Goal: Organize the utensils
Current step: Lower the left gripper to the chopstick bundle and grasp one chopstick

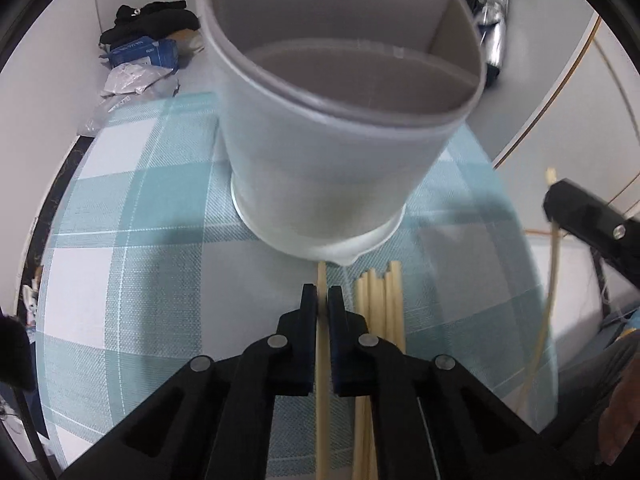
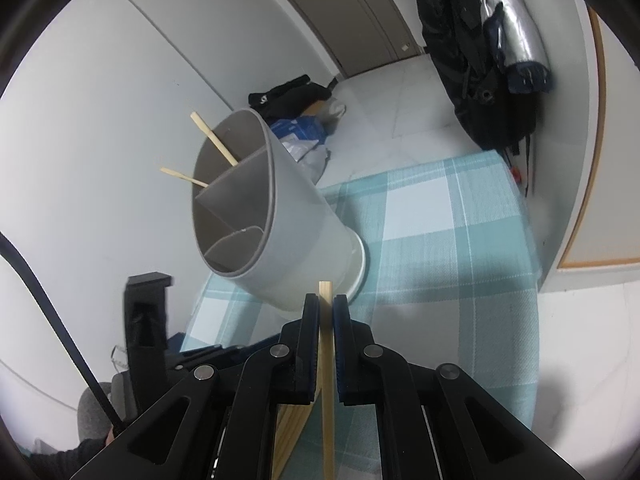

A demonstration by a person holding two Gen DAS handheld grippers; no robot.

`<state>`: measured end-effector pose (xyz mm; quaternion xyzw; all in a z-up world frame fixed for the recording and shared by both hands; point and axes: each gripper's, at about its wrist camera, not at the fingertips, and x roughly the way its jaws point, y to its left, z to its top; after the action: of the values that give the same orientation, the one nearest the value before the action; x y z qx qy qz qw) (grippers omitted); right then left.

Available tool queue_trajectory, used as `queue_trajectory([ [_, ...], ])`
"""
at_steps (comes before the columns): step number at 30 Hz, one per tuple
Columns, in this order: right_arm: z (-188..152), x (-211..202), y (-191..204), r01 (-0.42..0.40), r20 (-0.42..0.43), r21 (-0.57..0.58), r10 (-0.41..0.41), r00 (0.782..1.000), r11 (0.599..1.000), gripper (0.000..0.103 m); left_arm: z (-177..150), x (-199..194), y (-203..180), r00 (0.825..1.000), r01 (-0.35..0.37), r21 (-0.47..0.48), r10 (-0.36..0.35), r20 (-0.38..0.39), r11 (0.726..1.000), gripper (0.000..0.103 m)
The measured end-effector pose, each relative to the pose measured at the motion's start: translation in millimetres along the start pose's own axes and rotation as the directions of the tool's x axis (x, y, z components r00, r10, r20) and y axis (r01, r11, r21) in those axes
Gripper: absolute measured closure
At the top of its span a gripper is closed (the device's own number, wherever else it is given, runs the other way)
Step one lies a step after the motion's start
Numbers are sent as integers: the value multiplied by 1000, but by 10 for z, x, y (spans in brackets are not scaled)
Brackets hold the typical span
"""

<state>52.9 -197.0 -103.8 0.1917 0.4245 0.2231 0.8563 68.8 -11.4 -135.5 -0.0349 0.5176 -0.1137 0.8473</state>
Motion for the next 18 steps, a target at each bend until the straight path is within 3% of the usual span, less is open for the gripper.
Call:
queue_trajectory([
  [7, -43, -116, 168, 3, 52, -45, -1, 999, 999, 97, -120, -394, -27, 991, 29, -5, -29, 132, 1000, 103],
  [12, -102, -179, 280, 19, 79, -82, -12, 997, 996, 97, -168, -392, -26, 992, 37, -23, -34, 125, 999, 103],
  [16, -135, -230, 275, 16, 89, -66, -10, 996, 998, 97, -150, -273, -19, 999, -9, -41, 11, 51, 999, 103],
  [18, -144, -253, 273, 15, 91, -64, -10, 996, 998, 97, -132, -198, -28, 1000, -4, -42, 5, 12, 999, 98],
])
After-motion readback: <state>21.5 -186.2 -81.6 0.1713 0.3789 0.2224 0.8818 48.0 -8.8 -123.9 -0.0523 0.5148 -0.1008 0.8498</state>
